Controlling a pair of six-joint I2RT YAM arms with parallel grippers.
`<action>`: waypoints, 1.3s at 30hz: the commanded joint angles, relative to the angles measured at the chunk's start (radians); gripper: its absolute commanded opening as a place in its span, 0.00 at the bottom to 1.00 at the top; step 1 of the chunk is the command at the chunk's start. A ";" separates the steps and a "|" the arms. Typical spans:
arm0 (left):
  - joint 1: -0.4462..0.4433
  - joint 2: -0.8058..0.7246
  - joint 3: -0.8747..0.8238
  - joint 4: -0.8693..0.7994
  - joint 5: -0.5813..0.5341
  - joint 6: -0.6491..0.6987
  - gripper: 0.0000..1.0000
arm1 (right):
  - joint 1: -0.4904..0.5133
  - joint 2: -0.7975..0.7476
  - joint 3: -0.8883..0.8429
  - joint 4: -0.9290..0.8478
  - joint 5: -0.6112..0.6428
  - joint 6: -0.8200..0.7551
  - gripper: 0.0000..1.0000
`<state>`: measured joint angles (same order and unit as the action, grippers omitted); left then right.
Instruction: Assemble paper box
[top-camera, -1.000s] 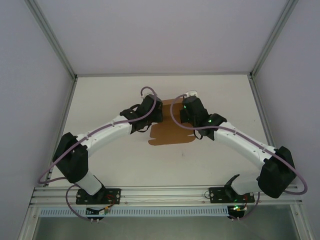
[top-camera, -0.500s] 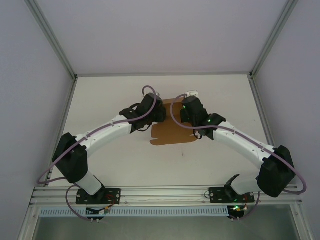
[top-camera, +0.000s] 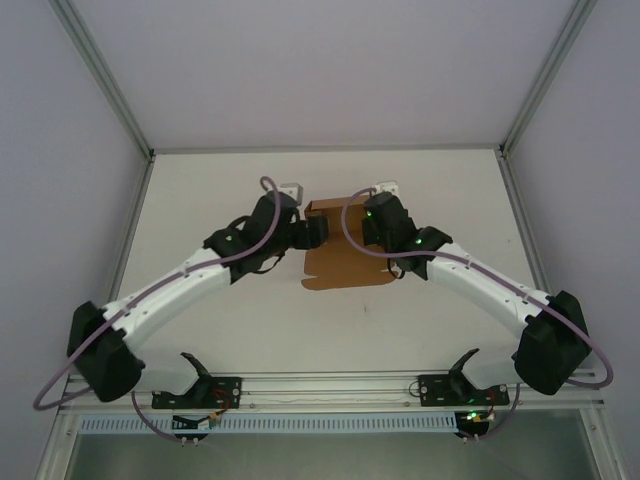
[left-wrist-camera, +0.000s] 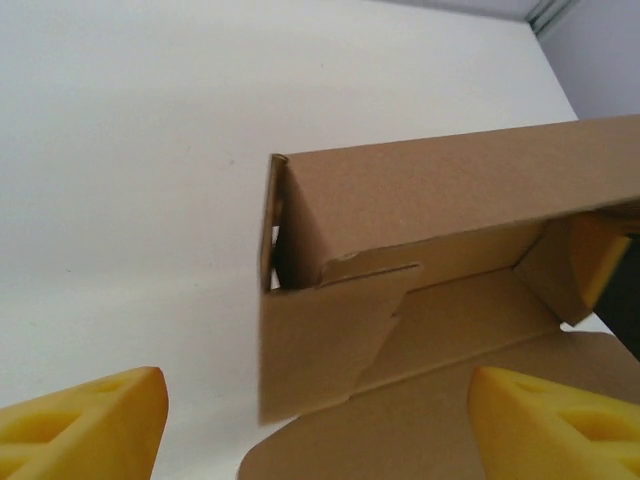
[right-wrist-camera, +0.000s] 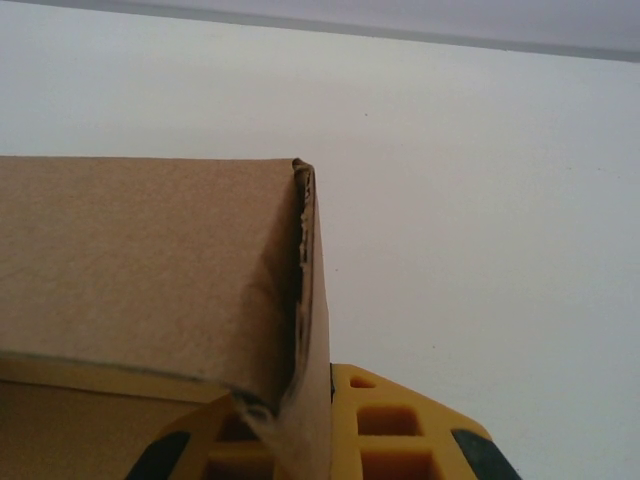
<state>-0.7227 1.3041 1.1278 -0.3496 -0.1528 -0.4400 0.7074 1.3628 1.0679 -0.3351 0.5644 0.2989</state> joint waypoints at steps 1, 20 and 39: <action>0.048 -0.080 -0.061 -0.051 -0.039 0.012 0.76 | 0.005 -0.011 0.022 -0.009 0.013 0.003 0.00; 0.253 -0.085 -0.301 0.440 0.706 0.161 0.49 | -0.020 -0.063 0.018 -0.012 -0.207 -0.034 0.00; 0.253 -0.035 -0.272 0.389 0.850 0.263 0.41 | -0.043 -0.074 0.035 -0.031 -0.272 -0.054 0.00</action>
<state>-0.4618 1.2819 0.8421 0.0425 0.6437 -0.2222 0.6640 1.3136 1.0691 -0.3782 0.3416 0.2531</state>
